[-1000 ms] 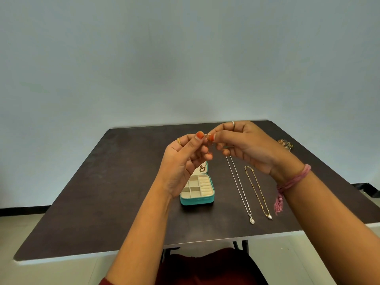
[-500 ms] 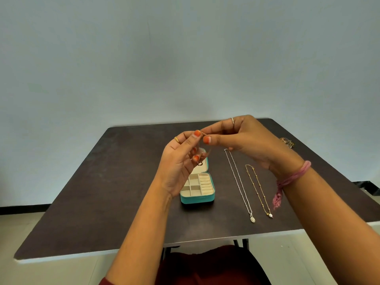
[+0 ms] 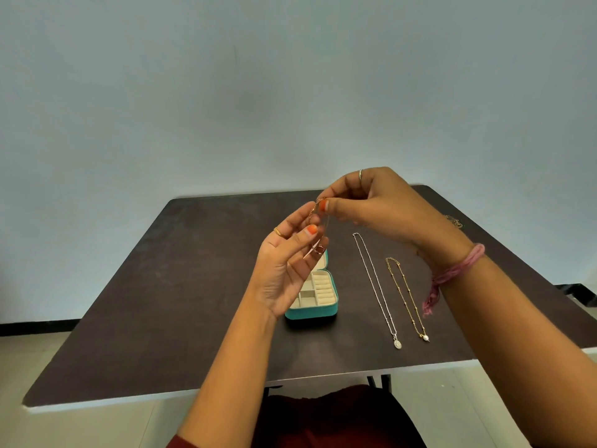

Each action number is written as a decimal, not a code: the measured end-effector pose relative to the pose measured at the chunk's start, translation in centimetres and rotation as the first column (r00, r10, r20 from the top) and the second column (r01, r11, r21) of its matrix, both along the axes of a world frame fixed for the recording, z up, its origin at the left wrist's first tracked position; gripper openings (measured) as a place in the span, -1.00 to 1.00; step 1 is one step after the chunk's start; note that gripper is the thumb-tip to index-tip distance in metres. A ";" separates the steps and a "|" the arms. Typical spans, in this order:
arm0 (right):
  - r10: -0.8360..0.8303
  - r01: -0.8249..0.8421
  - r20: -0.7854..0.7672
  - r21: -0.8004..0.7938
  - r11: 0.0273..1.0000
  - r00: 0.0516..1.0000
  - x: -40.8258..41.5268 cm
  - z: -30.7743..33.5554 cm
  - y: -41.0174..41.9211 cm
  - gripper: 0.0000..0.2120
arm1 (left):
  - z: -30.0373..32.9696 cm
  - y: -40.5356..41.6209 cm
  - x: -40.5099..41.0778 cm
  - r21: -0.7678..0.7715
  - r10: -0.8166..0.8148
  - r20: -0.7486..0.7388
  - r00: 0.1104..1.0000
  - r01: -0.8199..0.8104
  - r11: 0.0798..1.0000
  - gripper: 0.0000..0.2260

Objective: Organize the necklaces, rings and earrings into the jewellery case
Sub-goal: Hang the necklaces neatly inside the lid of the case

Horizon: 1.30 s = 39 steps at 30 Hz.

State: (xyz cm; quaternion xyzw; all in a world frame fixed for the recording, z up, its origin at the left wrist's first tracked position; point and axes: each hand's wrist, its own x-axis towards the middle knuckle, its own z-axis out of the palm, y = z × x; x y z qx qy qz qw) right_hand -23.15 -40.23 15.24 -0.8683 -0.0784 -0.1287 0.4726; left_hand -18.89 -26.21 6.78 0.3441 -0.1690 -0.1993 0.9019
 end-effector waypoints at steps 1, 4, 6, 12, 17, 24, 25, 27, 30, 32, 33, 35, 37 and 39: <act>-0.008 0.008 -0.001 0.023 1.000 1.000 0.1 -0.1 0.1 -0.94 | -0.1 -0.1 0.0 -0.024 -0.001 -0.014 1.000 0.000 1.000 -0.69; -0.028 0.030 -0.024 0.110 0.993 0.999 0.4 -0.4 0.5 -0.94 | -0.5 -0.2 0.0 -0.086 0.003 -0.048 0.999 -0.007 0.996 -0.66; -0.029 0.035 -0.035 0.155 0.987 0.999 0.6 -0.6 0.6 -0.92 | -0.9 -0.2 0.1 -0.113 -0.002 -0.065 0.998 -0.006 0.994 -0.64; -0.012 0.025 -0.054 0.251 0.968 0.998 0.7 -0.3 0.8 -0.92 | -1.9 0.3 -0.3 -0.022 -0.041 -0.077 0.996 0.040 0.999 -0.61; -0.017 0.046 -0.085 0.349 0.936 0.996 1.0 -0.1 0.7 -0.91 | -2.1 0.1 -0.8 0.202 0.038 -0.004 0.999 -0.037 0.979 -0.74; 0.010 0.028 -0.093 0.405 0.914 0.996 1.0 0.2 0.6 -0.86 | -2.2 -0.5 -1.1 0.238 0.117 0.053 0.992 -0.127 0.963 -0.84; 0.012 0.026 -0.091 0.409 0.912 0.996 1.0 0.2 0.6 -0.86 | -2.2 -0.6 -1.1 0.237 0.128 0.055 0.990 -0.137 0.962 -0.84; 0.017 0.021 -0.085 0.426 0.904 0.996 1.0 0.2 0.5 -0.85 | -2.2 -0.7 -1.1 0.224 0.146 0.054 0.988 -0.154 0.962 -0.84; 0.039 0.009 -0.085 0.500 0.866 0.996 1.1 0.0 0.4 -0.86 | -2.2 -0.8 -1.2 0.176 0.166 0.028 0.986 -0.168 0.970 -0.87; 0.066 -0.003 -0.092 0.561 0.828 0.994 1.2 -0.2 0.3 -0.87 | -2.2 -1.0 -1.4 0.135 0.170 -0.012 0.985 -0.166 0.977 -0.90; 0.080 -0.008 -0.096 0.590 0.808 0.992 1.2 -0.3 0.3 -0.88 | -2.2 -1.1 -1.4 0.115 0.170 -0.041 0.985 -0.164 0.980 -0.90; 0.099 -0.011 -0.103 0.632 0.775 0.990 1.3 -0.6 0.3 -0.88 | -2.2 -1.4 -1.6 0.082 0.169 -0.102 0.980 -0.161 0.984 -0.91; 0.110 -0.012 -0.109 0.654 0.757 0.988 1.4 -0.8 0.3 -0.89 | -2.3 -1.6 -1.6 0.054 0.162 -0.155 0.975 -0.155 0.986 -0.92; 0.122 -0.017 -0.111 0.667 0.745 0.986 1.5 -1.0 0.4 -0.89 | -2.4 -1.7 -1.6 0.030 0.147 -0.190 0.971 -0.144 0.989 -0.92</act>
